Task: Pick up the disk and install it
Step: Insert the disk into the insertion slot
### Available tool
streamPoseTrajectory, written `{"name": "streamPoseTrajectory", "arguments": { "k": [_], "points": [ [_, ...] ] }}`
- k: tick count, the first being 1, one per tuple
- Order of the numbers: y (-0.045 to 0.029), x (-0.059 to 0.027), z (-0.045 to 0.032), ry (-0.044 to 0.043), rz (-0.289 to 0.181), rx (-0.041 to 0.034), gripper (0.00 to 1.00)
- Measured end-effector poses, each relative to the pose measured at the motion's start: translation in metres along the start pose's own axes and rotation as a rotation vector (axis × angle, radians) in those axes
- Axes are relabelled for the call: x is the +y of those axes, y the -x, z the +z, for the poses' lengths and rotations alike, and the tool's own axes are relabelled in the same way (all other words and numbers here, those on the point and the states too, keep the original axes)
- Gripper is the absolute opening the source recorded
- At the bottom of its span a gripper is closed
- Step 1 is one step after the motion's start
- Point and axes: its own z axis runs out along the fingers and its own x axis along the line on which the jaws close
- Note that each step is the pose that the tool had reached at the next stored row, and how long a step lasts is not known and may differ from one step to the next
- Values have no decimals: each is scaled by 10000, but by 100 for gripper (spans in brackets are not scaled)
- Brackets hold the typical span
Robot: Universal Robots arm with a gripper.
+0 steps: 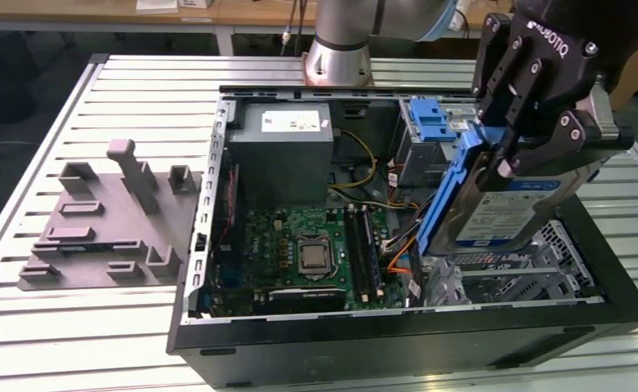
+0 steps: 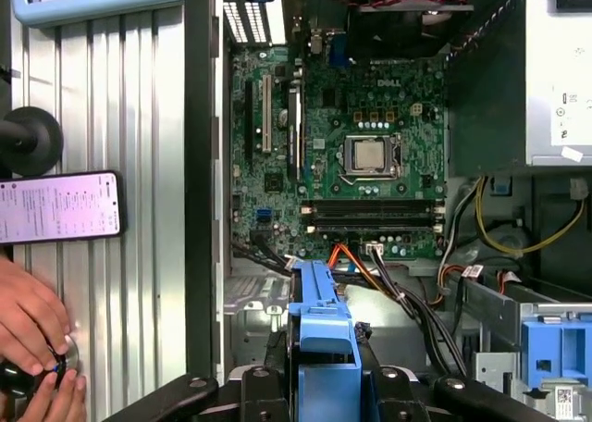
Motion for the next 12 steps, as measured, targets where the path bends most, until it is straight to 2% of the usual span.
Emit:
{"name": "streamPoseTrajectory", "arguments": {
  "k": [12],
  "points": [
    [8, -306, 31, 1, 18, 2, 36]
  ]
}}
